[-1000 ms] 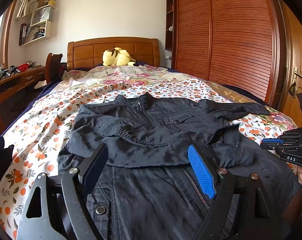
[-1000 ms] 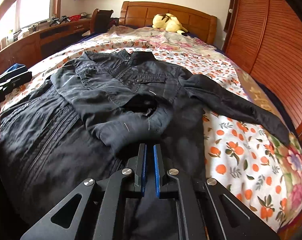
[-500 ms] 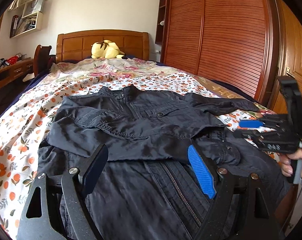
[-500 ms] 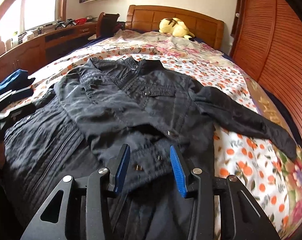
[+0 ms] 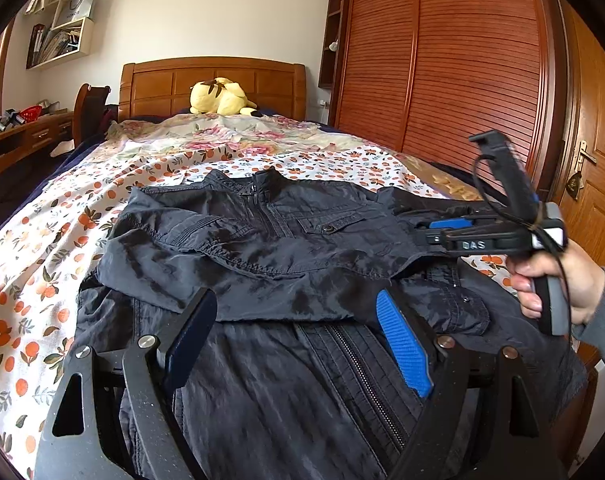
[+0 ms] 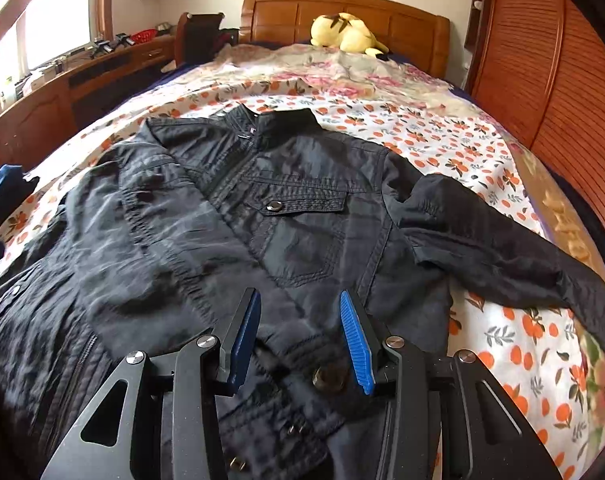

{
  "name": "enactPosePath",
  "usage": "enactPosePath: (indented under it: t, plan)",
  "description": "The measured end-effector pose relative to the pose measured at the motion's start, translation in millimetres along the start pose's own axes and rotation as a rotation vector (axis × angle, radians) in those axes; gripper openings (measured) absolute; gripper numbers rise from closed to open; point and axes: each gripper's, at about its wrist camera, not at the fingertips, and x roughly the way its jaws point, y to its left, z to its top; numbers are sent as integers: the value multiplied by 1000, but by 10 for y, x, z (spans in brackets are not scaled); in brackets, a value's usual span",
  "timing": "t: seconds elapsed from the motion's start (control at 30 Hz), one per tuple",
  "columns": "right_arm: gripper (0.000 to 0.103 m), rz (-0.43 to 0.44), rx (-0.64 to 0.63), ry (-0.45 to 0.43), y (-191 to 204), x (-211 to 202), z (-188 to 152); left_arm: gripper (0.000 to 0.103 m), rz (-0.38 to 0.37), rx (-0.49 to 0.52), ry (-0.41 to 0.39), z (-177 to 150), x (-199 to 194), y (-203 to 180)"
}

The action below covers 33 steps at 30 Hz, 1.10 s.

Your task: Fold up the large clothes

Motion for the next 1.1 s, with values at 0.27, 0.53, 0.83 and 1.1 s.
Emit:
enactPosePath:
  t: [0.27, 0.53, 0.83, 1.1]
  plan:
    - [40, 92, 37, 173, -25, 368, -189, 83, 0, 3, 13, 1, 21, 8]
    - [40, 57, 14, 120, 21, 232, -319, 83, 20, 18, 17, -13, 50, -32]
    - [45, 1, 68, 5, -286, -461, -654, 83, 26, 24, 23, -27, 64, -42]
    - [60, -151, 138, 10, -879, -755, -1052, 83, 32, 27, 31, -42, 93, -54]
